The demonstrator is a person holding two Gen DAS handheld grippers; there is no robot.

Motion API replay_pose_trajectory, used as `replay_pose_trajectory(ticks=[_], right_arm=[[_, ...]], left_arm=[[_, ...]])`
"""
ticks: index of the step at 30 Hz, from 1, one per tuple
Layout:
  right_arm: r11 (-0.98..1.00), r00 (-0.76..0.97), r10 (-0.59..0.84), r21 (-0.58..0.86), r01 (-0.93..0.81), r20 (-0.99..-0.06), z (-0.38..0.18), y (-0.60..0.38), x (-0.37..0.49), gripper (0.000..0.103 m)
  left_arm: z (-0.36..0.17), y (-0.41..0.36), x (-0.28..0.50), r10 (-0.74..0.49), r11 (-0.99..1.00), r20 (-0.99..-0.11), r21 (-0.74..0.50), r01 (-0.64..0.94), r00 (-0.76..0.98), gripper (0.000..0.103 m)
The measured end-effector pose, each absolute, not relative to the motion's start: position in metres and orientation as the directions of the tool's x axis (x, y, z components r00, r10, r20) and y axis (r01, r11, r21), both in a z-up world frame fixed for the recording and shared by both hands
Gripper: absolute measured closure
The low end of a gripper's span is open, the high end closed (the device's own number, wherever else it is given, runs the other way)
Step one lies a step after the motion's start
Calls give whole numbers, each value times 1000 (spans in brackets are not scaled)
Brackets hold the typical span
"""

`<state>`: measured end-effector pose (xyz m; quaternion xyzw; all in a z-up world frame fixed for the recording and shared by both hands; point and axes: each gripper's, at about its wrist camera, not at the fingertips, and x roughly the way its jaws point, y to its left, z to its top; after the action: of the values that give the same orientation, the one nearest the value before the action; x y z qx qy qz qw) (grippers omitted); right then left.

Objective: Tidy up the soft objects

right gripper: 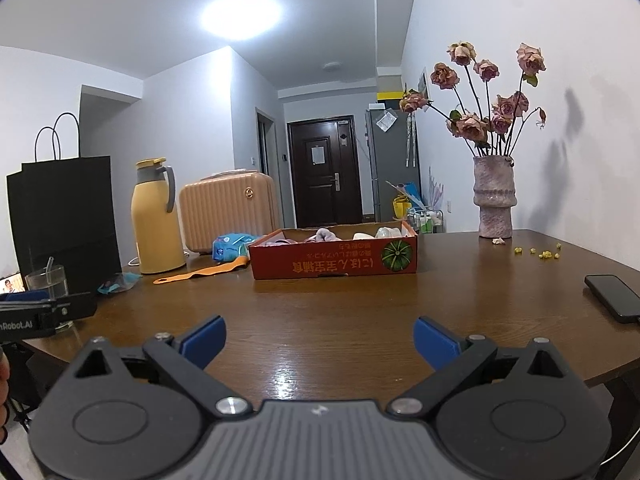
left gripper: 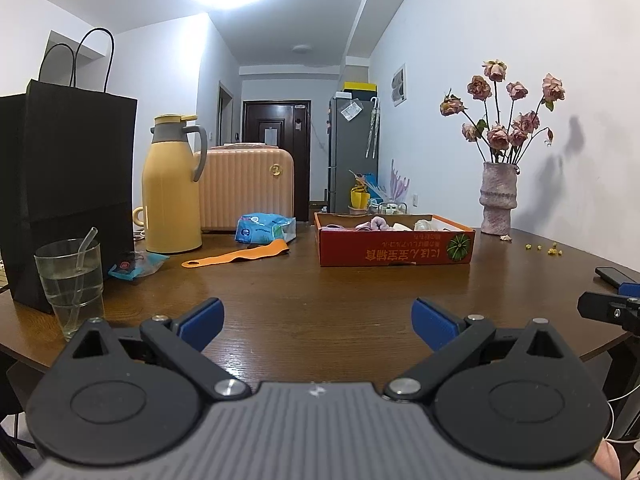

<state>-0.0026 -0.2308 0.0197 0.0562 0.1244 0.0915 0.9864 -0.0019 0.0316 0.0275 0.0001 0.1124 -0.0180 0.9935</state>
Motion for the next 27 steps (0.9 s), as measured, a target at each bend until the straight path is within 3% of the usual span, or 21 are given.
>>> replay_pose_trajectory(ticks=[27], right_arm=[[977,955,190,139,-161,-229,19,-232,-3,2]], left_arm=[[27,30,-3,-42,999,-223,2,44,974,1]])
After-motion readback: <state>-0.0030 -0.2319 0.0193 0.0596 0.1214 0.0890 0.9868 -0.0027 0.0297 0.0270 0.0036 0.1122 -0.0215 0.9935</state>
